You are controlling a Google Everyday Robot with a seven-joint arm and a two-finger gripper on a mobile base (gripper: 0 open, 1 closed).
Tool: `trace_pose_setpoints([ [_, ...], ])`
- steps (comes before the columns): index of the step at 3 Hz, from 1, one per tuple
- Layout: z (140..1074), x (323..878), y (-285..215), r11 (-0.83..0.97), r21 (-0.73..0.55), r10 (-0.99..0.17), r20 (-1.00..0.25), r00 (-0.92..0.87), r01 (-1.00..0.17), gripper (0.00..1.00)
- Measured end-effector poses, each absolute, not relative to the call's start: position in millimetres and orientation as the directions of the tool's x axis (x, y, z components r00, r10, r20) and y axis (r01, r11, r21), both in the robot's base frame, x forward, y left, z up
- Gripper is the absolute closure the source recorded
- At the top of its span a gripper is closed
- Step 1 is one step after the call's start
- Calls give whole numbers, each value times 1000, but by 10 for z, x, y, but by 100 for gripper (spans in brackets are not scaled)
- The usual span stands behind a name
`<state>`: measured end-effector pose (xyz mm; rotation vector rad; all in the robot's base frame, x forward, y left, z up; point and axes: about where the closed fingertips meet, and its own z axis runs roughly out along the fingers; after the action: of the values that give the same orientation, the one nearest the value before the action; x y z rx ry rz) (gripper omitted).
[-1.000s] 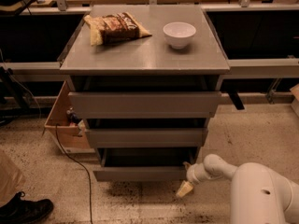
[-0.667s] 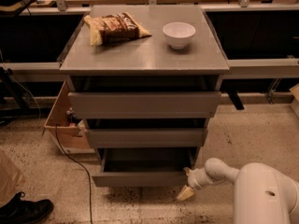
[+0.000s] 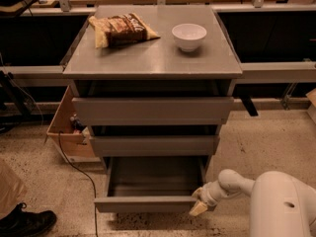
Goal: Open bottom drawer
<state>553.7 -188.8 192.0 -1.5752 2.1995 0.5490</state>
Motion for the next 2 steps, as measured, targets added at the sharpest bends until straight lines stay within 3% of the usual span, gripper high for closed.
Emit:
trace_pose_setpoints([
  [2, 2170, 5464, -1883, 285, 74, -803, -526, -280, -956, 1],
])
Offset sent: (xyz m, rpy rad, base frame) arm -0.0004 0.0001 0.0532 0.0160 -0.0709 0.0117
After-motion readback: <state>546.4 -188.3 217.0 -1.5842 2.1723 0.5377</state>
